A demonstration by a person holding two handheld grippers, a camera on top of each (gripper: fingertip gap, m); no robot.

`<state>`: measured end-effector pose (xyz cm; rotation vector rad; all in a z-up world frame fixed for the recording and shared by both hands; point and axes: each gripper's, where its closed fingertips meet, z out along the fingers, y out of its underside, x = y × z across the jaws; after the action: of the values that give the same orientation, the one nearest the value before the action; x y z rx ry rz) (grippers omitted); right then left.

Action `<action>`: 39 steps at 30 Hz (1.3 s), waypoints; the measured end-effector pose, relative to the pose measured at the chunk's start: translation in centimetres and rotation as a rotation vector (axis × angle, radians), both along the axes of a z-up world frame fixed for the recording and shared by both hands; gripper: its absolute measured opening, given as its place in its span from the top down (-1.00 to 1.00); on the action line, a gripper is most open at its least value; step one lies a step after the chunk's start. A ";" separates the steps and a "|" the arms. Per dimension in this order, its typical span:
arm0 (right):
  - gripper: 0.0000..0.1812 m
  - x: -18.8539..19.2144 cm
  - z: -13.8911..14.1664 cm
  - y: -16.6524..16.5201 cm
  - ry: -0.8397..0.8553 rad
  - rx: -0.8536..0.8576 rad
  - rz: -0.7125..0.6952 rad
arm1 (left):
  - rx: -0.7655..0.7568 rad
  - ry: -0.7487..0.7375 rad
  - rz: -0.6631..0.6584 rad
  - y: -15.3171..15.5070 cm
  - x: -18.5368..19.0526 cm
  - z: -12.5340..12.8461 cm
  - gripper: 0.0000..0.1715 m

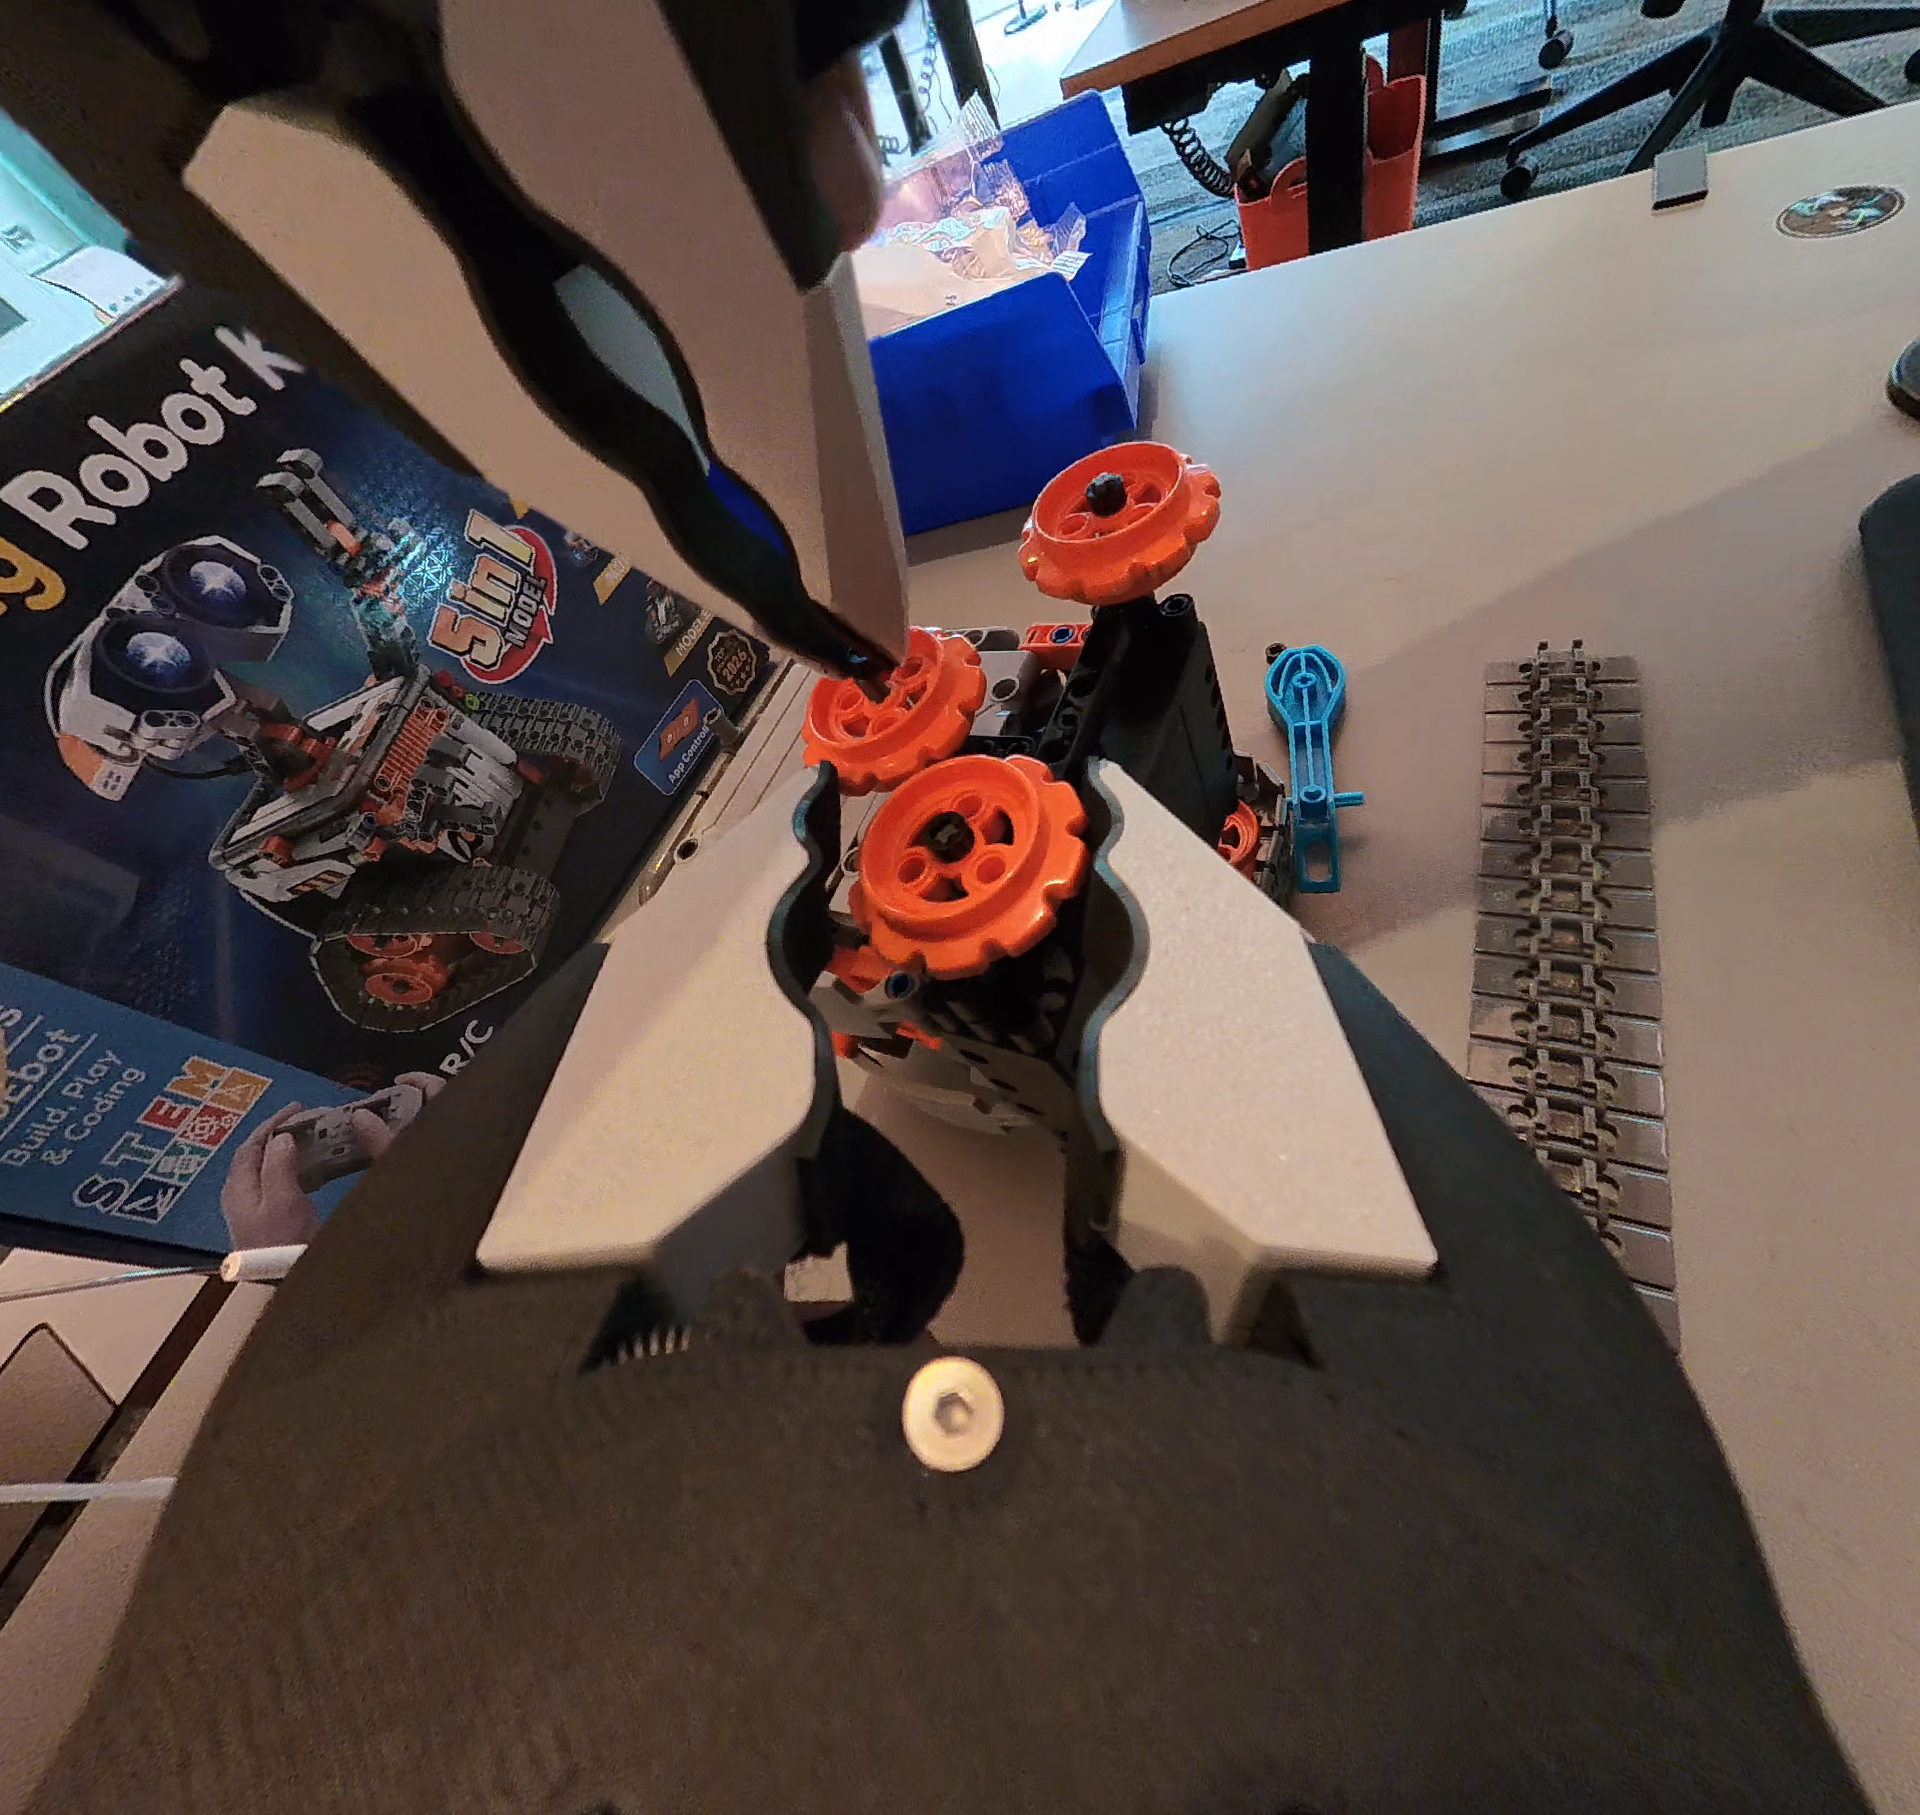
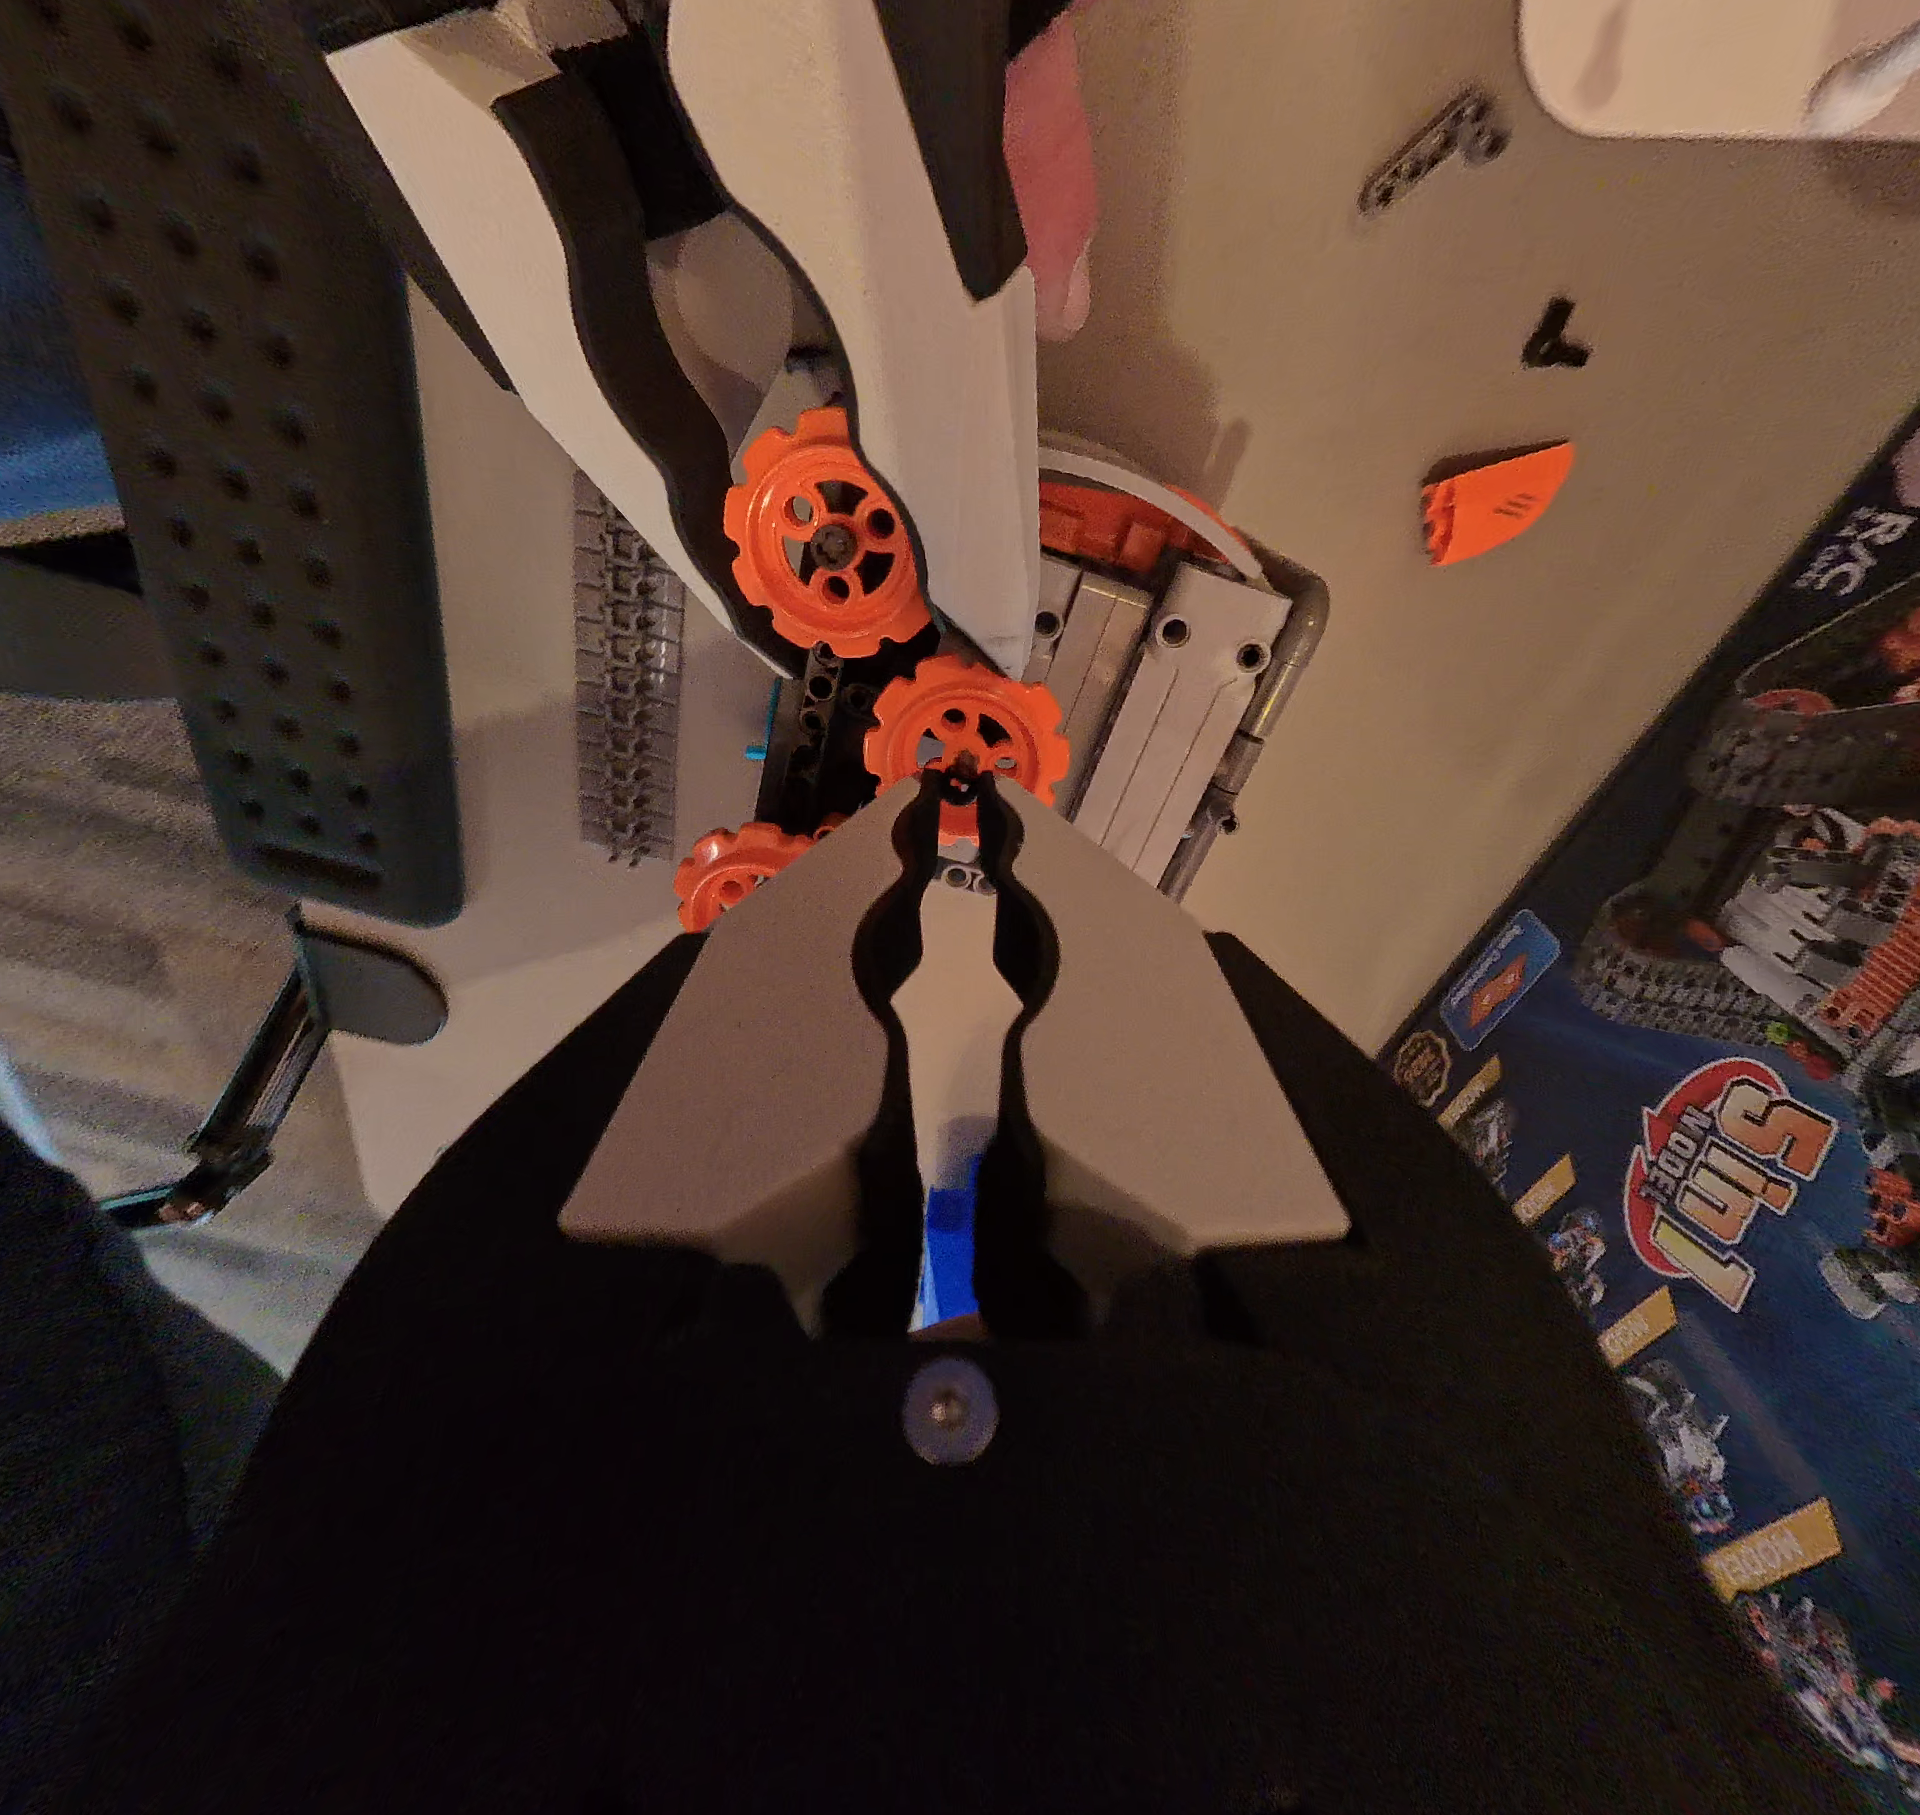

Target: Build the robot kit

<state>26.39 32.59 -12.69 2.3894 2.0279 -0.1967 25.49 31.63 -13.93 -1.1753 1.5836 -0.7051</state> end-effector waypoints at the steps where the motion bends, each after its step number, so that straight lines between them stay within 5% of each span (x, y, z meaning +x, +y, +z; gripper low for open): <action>1: 0.96 0.0 0.0 0.0 -0.031 -0.025 0.001 | 0.000 -0.001 0.000 0.0 0.0 0.0 0.48; 9: 0.96 0.1 0.0 -0.1 -0.180 -0.195 -0.012 | -0.005 -0.005 0.002 0.0 0.0 0.0 0.47; 20: 0.96 0.0 0.0 -0.4 -0.156 -0.363 -0.102 | 0.014 -0.021 0.027 -0.2 0.1 0.0 0.48; 39: 0.96 0.3 -0.6 -0.7 -0.140 -0.301 -0.123 | 0.081 -0.034 0.035 -0.9 0.4 0.0 0.50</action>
<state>26.71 31.91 -13.32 2.2707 1.6607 -0.3021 25.92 30.74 -13.91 -1.1239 1.5452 -0.6294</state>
